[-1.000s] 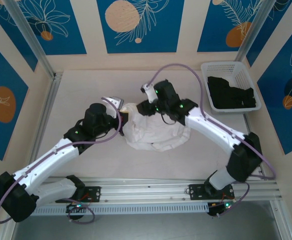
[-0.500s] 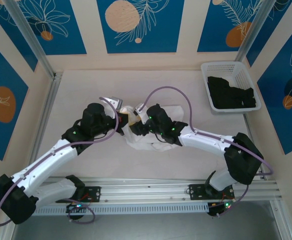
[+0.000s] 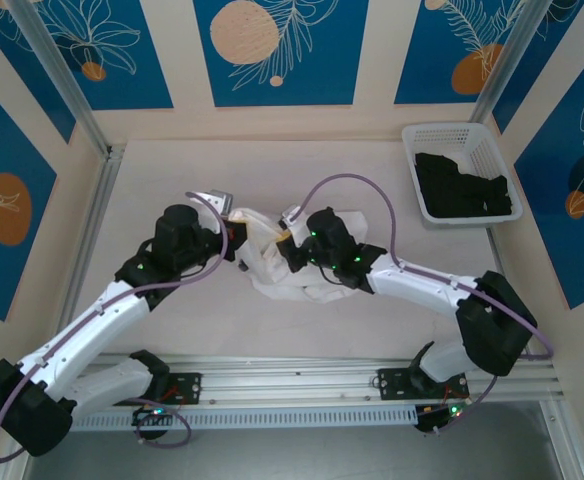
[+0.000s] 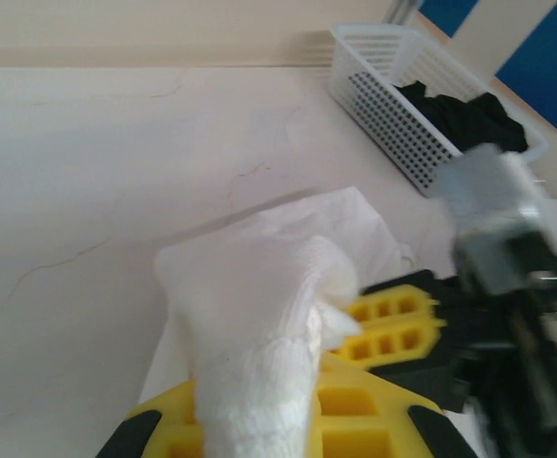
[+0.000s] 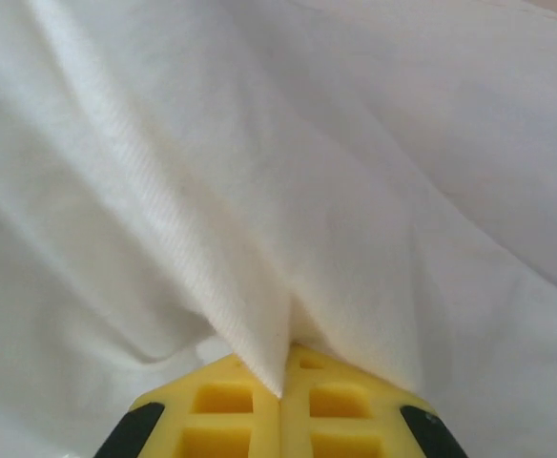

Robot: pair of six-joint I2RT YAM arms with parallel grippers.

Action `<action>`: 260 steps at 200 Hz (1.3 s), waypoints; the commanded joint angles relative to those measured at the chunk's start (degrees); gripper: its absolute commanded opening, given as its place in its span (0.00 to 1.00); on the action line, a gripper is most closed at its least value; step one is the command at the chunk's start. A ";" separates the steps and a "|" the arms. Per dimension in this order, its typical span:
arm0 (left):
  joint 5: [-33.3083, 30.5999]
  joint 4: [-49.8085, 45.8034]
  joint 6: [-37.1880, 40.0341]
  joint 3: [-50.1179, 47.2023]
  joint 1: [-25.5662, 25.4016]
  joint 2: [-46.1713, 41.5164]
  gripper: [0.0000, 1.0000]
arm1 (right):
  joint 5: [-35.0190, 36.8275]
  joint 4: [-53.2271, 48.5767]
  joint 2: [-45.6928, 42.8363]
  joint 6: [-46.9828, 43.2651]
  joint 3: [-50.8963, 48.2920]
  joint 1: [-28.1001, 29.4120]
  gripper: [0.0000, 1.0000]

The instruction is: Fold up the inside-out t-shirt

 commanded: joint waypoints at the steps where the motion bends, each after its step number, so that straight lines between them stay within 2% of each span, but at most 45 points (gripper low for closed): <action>1: -6.19 -1.01 -0.82 0.03 1.35 -0.34 0.00 | -14.69 2.62 -3.35 3.11 -1.09 -2.38 0.00; 20: -10.04 -2.49 0.04 0.98 2.13 2.21 0.00 | -23.32 4.54 -4.30 5.43 -1.66 -4.05 0.00; 38: -12.65 -5.13 1.42 3.51 2.26 6.59 0.05 | -29.19 7.53 -4.24 8.68 -1.90 -5.00 0.00; 74: -13.14 -12.15 2.74 9.08 2.26 14.26 0.25 | -33.78 11.92 -2.44 15.31 -1.41 -6.75 0.00; 105: -12.38 -11.43 1.03 5.28 1.62 8.60 0.48 | -35.08 12.99 -0.91 18.85 -0.96 -8.34 0.00; 124: -8.91 -9.43 0.76 1.26 0.66 2.79 0.55 | -35.73 13.25 -0.24 19.98 -0.64 -9.00 0.00; 140: -2.27 -6.27 0.81 -2.01 -0.23 -0.96 0.55 | -35.97 13.26 0.29 20.25 -0.38 -9.24 0.00; 154: 3.33 -3.47 0.94 -4.03 -1.13 -2.43 0.50 | -36.08 13.34 0.64 20.46 -0.13 -9.39 0.00; 186: 11.29 -0.54 2.55 -4.28 -2.27 0.50 0.44 | -36.17 13.60 1.26 21.13 0.21 -9.64 0.00; 236: 14.30 3.30 2.63 -1.51 -3.04 7.99 0.45 | -36.36 13.36 0.43 21.41 -0.11 -9.76 0.00; 260: 13.74 3.70 2.83 -0.49 -3.19 10.55 0.39 | -36.46 13.34 -0.18 21.31 -0.51 -9.86 0.00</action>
